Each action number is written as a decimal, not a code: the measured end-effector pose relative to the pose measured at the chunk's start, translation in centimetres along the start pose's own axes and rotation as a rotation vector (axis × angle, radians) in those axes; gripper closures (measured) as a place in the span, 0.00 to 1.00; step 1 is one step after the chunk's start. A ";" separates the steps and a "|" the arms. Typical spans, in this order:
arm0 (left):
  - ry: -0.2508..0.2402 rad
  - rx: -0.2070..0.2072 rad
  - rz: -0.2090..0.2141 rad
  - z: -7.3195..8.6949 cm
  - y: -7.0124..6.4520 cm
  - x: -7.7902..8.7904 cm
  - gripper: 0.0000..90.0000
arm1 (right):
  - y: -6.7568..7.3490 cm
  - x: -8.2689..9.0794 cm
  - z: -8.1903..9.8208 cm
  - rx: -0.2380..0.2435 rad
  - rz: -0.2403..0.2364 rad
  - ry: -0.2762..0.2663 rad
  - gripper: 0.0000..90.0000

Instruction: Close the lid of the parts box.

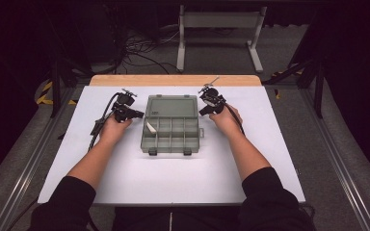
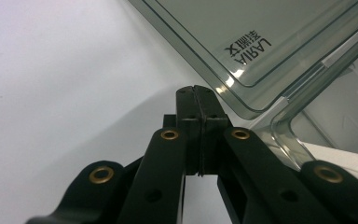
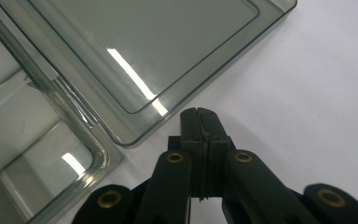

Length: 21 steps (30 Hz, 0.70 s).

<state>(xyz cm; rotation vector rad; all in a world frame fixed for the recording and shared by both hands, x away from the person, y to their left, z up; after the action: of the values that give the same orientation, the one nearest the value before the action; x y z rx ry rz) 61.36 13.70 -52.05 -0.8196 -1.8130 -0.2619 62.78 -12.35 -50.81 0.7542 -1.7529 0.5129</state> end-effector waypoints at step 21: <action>0.019 -0.008 -0.004 -0.1 -0.1 -0.6 1.00 | 0.0 -0.8 0.1 -0.001 -0.001 0.023 1.00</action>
<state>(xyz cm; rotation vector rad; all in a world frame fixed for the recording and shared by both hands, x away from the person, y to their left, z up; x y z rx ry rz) 61.49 13.36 -52.56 -0.8168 -1.7976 -0.2791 62.86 -12.21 -51.61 0.7462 -1.7312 0.5182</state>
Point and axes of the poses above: each handheld gripper's, and its own axes: x roughly backward along the jaws, z roughly out of its underside, y roughly to its left, the point moved 10 cm from there along -x, roughly forward along the jaws, and after that the axes turned 12 degrees about y, right-handed, at the moved point
